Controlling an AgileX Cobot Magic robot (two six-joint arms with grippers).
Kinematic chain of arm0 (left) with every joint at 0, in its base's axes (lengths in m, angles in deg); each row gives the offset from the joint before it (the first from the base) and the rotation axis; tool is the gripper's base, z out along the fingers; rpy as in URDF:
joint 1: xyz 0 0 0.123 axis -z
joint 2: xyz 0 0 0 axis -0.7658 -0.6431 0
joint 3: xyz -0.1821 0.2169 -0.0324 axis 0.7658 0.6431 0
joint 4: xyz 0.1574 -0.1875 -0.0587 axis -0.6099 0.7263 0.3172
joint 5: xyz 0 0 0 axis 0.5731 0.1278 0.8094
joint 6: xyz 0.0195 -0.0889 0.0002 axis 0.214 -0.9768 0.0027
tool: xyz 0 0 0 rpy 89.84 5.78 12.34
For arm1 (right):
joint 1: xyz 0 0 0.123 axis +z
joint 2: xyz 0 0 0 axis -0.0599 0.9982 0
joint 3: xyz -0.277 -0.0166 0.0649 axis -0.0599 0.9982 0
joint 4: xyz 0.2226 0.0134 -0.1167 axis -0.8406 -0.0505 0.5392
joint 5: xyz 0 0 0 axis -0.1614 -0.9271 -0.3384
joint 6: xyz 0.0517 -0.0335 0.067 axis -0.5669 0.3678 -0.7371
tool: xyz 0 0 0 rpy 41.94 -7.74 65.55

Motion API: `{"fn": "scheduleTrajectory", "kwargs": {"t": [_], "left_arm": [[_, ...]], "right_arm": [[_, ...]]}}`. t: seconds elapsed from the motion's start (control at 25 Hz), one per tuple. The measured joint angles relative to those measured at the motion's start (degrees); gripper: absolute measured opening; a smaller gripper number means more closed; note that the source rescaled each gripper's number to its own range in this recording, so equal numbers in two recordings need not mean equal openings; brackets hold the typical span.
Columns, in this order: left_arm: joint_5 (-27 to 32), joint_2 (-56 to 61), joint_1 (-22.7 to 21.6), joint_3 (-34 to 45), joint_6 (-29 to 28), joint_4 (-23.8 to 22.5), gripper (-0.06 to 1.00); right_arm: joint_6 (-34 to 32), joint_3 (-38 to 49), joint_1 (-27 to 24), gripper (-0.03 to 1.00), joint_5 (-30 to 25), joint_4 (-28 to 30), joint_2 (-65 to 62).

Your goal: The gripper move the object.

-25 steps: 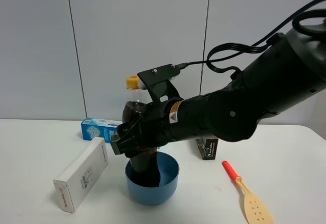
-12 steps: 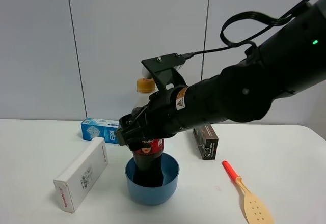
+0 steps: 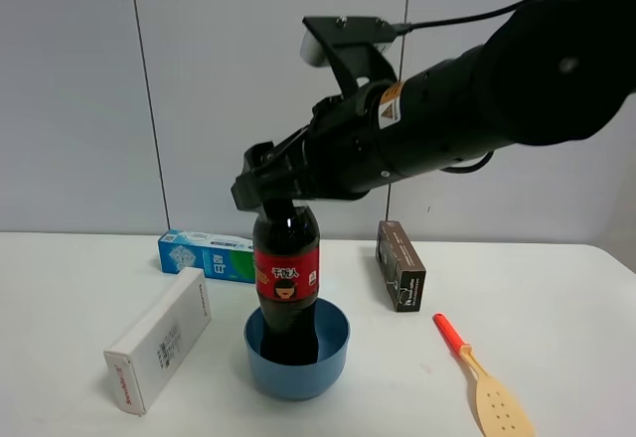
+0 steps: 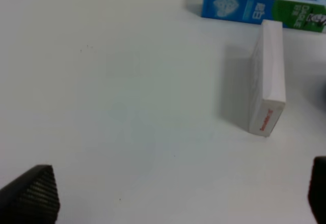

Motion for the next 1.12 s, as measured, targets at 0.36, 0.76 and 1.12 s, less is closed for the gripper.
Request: {"fn": "scheduleTrajectory", "kwargs": {"t": [0.36, 0.76, 1.12], "left_arm": [[0.00, 0.00, 0.00, 0.00, 0.00, 0.00, 1.00], [0.00, 0.00, 0.00, 0.00, 0.00, 0.00, 1.00], [0.00, 0.00, 0.00, 0.00, 0.00, 0.00, 1.00]], "right_arm": [[0.00, 0.00, 0.00, 0.44, -8.10, 0.00, -11.14], [-0.43, -0.16, 0.00, 0.44, -24.20, -3.84, -21.11], [3.00, -0.16, -4.41, 0.44, -27.46, -4.55, -21.58]]}}
